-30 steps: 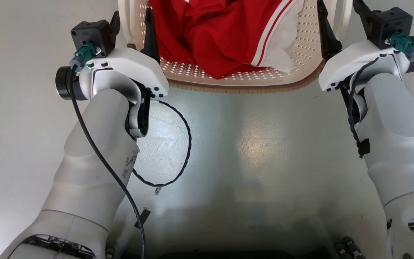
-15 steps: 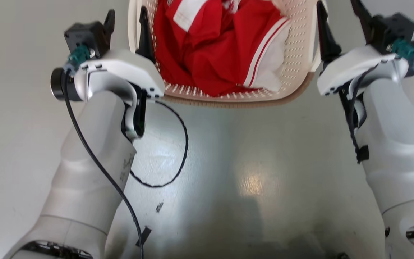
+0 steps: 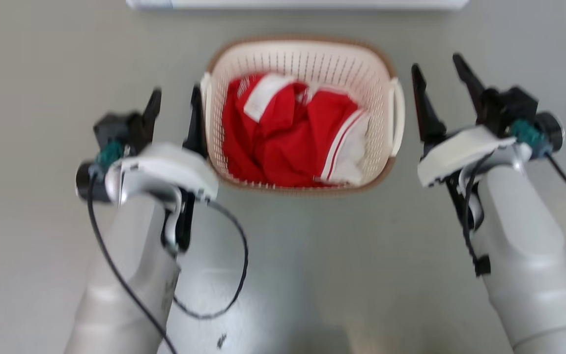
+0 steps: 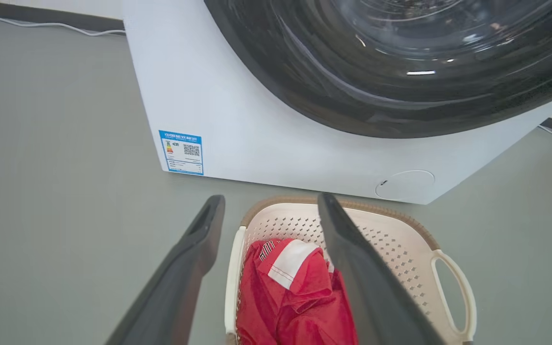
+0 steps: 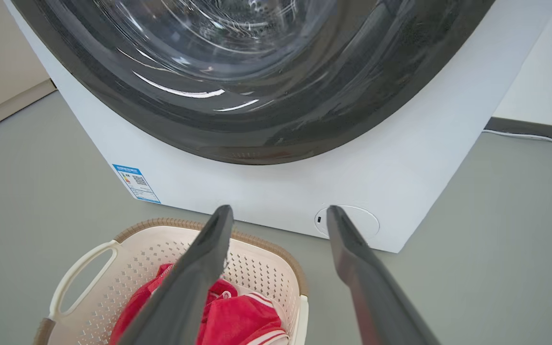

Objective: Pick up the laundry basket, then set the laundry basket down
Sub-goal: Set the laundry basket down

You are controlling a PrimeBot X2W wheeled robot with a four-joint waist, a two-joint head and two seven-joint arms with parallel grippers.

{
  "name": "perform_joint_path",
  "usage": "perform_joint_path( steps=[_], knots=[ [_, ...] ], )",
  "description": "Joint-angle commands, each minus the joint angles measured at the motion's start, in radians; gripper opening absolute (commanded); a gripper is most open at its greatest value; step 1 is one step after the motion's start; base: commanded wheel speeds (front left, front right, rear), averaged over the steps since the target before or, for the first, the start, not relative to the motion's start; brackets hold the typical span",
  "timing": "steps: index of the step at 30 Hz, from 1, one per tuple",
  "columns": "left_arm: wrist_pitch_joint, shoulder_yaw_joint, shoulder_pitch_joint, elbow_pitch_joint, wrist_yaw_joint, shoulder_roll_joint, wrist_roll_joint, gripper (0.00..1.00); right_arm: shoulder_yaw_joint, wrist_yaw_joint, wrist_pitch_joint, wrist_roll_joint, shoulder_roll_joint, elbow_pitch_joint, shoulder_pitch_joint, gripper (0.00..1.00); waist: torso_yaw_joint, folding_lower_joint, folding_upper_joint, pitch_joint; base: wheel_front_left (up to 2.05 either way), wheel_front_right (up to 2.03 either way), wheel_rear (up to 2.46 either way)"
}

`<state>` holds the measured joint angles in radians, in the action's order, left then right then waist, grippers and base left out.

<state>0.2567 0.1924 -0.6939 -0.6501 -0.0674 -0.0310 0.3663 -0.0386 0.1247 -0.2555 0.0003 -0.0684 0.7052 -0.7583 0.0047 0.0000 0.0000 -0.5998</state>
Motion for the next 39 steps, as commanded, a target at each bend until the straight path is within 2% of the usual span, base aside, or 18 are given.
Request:
perform_joint_path(
  steps=[1, 10, 17, 27, 39],
  knots=[
    [0.005, -0.036, 0.042, 0.029, 0.011, -0.019, -0.013, 1.00, -0.025, 0.006, -0.006, 0.008, 0.018, -0.042, 0.041, 1.00, -0.009, 0.0000, 0.0000, 0.097, 0.00, 0.00, 0.00],
    [0.005, -0.145, 0.265, 0.111, 0.075, -0.019, -0.044, 1.00, -0.037, 0.006, -0.006, 0.015, 0.018, -0.202, 0.256, 1.00, -0.017, 0.0000, 0.0000, 0.321, 0.00, 0.00, 0.00],
    [0.005, -0.149, 0.403, 0.189, 0.096, -0.019, -0.037, 1.00, -0.019, 0.006, -0.006, 0.019, 0.018, -0.303, 0.415, 1.00, -0.011, 0.0000, 0.0000, 0.429, 0.00, 0.00, 0.00],
    [0.005, -0.193, 0.600, 0.255, 0.113, -0.019, -0.082, 1.00, 0.031, 0.006, -0.006, 0.037, 0.018, -0.412, 0.615, 1.00, -0.016, 0.0000, 0.0000, 0.549, 0.00, 0.00, 0.00],
    [0.005, -0.240, 0.737, 0.338, 0.116, -0.019, -0.098, 1.00, 0.102, 0.006, -0.006, 0.057, 0.018, -0.430, 0.745, 1.00, -0.028, 0.0000, 0.0000, 0.609, 0.00, 0.00, 0.00]
  ],
)
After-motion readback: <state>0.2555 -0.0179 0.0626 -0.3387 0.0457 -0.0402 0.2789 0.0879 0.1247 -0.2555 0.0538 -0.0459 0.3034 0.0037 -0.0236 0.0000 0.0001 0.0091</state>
